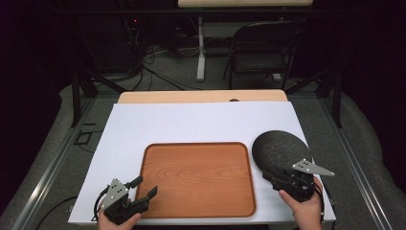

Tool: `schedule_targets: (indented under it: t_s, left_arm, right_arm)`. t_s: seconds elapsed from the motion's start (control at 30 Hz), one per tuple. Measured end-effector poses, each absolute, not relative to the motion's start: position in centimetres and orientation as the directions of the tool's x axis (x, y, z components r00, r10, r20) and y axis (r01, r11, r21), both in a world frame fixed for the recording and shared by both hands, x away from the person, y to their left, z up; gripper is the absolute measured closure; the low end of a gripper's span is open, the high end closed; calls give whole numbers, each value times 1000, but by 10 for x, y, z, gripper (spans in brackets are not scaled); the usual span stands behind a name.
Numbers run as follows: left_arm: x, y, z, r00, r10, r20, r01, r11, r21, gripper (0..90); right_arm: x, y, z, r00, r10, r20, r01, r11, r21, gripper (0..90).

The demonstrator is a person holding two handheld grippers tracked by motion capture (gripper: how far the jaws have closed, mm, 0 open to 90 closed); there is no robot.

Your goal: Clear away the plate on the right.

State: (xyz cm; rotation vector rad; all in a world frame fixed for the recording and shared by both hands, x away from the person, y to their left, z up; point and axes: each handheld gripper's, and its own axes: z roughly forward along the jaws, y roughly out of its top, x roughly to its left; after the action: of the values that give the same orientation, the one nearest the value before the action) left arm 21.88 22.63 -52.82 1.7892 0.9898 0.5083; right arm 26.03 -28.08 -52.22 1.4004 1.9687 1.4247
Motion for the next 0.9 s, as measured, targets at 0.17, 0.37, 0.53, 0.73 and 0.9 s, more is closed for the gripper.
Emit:
schedule_targets:
  t_s: [0.17,0.37,0.53,0.73,0.9]
  left_arm:
    - [219,226,-528,581,809,-93,401,-185,897,344]
    - [219,227,-528,578,811,-94,402,-182,897,344]
    - [220,227,-529,574,812,-100,407,-177,896,344]
    - [220,228,-529,572,813,-106,415,-176,893,343]
    - [220,228,-529,573,813,-106,417,-177,892,343]
  right_arm:
    - [263,-293,-521,-419,864,280,525,-21,851,451]
    - [265,-308,-521,-374,881,291,535,-51,843,434]
    - [266,-319,-519,-344,890,299,538,-74,840,426]
    - [268,-332,-520,-314,893,321,548,-106,830,422]
    - [267,-342,-520,-285,902,325,551,-123,826,420]
